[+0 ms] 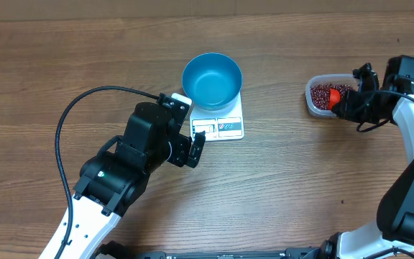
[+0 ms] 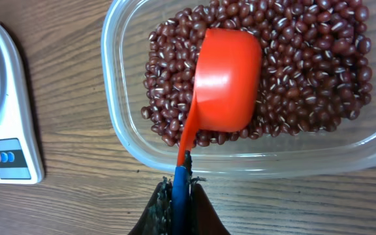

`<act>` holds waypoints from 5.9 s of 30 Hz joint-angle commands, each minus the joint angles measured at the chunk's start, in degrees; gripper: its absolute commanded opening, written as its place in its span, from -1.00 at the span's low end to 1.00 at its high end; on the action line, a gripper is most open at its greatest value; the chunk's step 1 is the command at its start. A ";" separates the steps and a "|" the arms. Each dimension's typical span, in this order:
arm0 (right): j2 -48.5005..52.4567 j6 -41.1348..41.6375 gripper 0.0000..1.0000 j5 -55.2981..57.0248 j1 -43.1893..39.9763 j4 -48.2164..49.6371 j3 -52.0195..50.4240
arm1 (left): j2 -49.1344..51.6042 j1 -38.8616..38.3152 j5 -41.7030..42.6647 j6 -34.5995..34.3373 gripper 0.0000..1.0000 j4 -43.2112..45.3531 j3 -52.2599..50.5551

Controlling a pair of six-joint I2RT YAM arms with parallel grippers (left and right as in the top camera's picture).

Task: Scoop item into bowl and weigh 150g on scale
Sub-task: 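Lower the red scoop into the beans with the right gripper, then drag the scoop through the beans to fill it, right gripper, then lift the filled scoop and carry it left over the blue bowl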

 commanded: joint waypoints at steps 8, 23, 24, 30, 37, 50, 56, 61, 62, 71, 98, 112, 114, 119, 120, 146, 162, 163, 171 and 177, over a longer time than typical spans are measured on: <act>2.14 0.79 -0.93 -7.61 -4.48 -0.85 0.02 | -0.04 0.39 -0.57 0.46 0.99 0.13 -0.39; 2.14 0.79 -0.93 -9.49 -4.52 -1.62 0.02 | -0.04 0.39 -0.57 0.46 0.99 0.13 -0.39; 2.14 0.76 -0.93 -9.90 -4.52 -1.68 0.02 | -0.04 0.39 -0.57 0.44 0.99 0.13 -0.39; 2.14 0.55 -0.93 -12.04 -4.52 -1.95 0.02 | -0.04 0.39 -0.57 0.46 0.99 0.15 -0.39; 2.14 0.46 -0.93 -13.31 -4.52 -2.16 0.02 | -0.04 0.39 -0.57 0.46 0.99 0.13 -0.39; 2.14 0.50 -0.93 -16.50 -4.52 -2.12 0.02 | -0.04 0.39 -0.57 0.46 0.99 0.13 -0.39; 2.16 0.52 -0.93 -18.43 -4.52 -2.08 0.02 | -0.04 0.39 -0.57 0.46 0.99 0.13 -0.39; 2.32 0.61 -0.93 -18.43 -4.52 -2.27 0.00 | -0.04 0.39 -0.57 0.46 0.99 0.13 -0.39; 2.36 0.61 -0.93 -18.43 -4.52 -2.34 0.00 | -0.04 0.39 -0.57 0.46 0.99 0.13 -0.39; 2.38 0.72 -0.93 -19.54 -5.49 -2.60 0.00 | -0.04 0.39 -0.57 0.44 0.99 0.13 -0.39; 6.12 2.10 -0.93 -27.47 -13.07 -0.15 -1.84 | -0.04 0.39 -0.57 0.44 0.99 0.13 -0.39; 10.47 3.58 -0.93 -34.34 -14.21 1.38 -1.81 | -0.04 0.39 -0.57 0.46 0.99 0.13 -0.39; 11.96 3.56 -0.93 -36.26 -14.62 1.53 -1.81 | -0.04 0.39 -0.57 0.44 0.99 0.15 -0.39; 13.81 3.32 -0.93 -38.73 -15.72 1.55 -1.81 | -0.04 0.39 -0.57 0.44 0.99 0.13 -0.39; 13.81 3.30 -0.93 -38.82 -15.91 1.57 -1.81 | -0.04 0.39 -0.57 0.46 0.99 0.13 -0.39; 13.81 -2.40 -0.93 -48.48 -22.47 -2.91 -1.81 | -0.02 0.39 -0.57 0.46 0.99 -0.02 -0.39; 13.81 -10.01 -0.93 -53.83 -22.47 -10.19 -1.81 | -0.02 0.39 -0.57 0.46 0.99 -0.04 -0.39; 13.81 -10.03 -0.93 -54.16 -22.45 -10.64 -1.81 | -0.02 0.39 -0.57 0.46 0.99 -0.02 -0.39; 13.81 -17.55 -0.93 -60.22 -21.20 -16.81 -1.81 | -0.04 0.39 -0.57 0.46 0.99 -0.02 -0.39; 13.81 -21.66 -0.93 -60.48 -17.92 -21.64 -1.79 | -0.04 0.39 -0.57 0.44 0.99 -0.02 -0.39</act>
